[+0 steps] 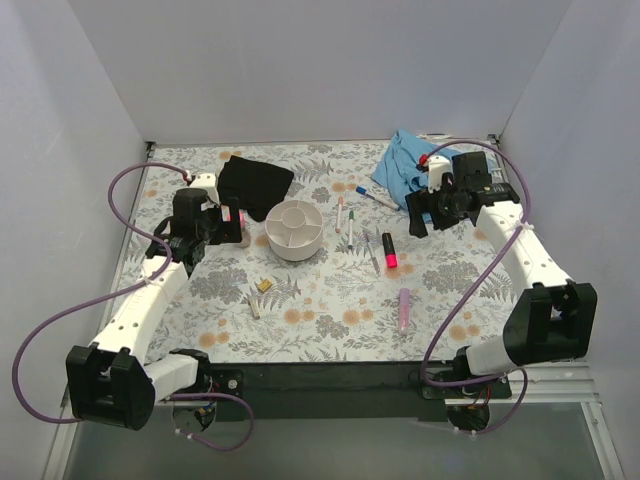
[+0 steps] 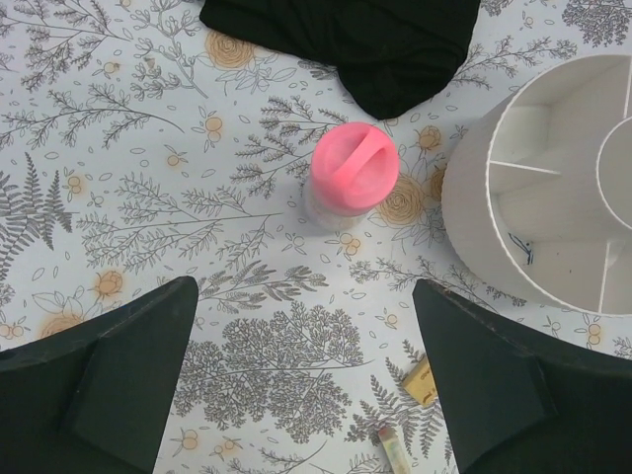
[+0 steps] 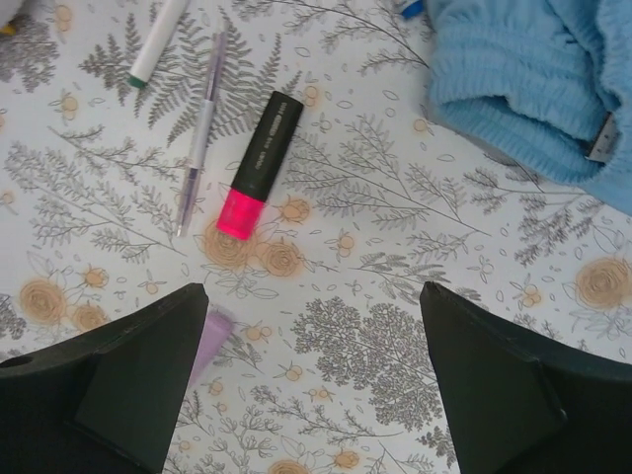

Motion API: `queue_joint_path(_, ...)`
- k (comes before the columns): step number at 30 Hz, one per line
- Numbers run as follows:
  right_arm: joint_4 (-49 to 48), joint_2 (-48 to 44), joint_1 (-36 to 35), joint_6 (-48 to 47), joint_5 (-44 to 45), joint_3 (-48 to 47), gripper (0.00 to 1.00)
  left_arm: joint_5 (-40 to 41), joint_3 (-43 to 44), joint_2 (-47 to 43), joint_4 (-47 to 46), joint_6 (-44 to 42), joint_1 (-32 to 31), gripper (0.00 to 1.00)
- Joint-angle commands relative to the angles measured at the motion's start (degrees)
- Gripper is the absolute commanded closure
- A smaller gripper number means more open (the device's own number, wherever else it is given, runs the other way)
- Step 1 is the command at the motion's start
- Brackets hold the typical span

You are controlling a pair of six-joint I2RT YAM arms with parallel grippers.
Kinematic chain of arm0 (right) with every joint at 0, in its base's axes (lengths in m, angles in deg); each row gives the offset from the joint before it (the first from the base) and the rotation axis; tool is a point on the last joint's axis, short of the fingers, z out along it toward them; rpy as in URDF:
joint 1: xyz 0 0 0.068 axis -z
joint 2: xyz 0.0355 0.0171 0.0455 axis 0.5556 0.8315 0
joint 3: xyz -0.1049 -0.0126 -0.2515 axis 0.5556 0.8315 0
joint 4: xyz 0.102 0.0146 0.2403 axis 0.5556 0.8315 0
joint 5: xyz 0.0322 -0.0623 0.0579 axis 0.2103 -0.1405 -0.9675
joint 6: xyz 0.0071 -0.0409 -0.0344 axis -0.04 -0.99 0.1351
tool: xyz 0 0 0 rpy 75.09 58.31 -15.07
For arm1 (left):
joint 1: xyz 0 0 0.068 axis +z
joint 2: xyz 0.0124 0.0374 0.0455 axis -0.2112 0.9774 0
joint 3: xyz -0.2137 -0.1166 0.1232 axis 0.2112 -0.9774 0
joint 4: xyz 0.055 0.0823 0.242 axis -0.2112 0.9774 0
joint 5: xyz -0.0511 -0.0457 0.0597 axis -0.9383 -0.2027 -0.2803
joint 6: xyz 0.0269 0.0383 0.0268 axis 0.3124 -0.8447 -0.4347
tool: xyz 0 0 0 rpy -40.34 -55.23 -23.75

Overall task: Sort the stationery into containers
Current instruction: Pick up the pen from the center of the board.

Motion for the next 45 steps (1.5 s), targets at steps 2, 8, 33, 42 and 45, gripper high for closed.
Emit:
queue_joint_path(2,0.7,1.5,-2.6,-8.4,-11.6,-1.2,0.02,2.3,0.1,-3.2,1.5,1.0,0.1,0.08)
queue_joint_path(8,2.7,7.6,-7.2,-11.8,-13.1,-3.1,0.05,-2.2,2.0,-6.8,10.0,2.1,0.2,0.08)
queue_joint_path(33,-5.2,17.6,-8.5,14.1,1.1,-2.6,0.2,5.3,-3.4,-11.9,6.1,0.4,2.3,0.08)
queue_joint_path(42,-6.6,23.9,-9.7,13.7,3.1,-4.6,0.24,5.2,-3.2,-12.2,5.6,0.3,2.3,0.08)
queue_joint_path(45,-6.9,25.4,-10.6,13.6,3.7,-4.6,0.26,5.3,-3.2,-12.0,5.1,0.3,2.4,0.08)
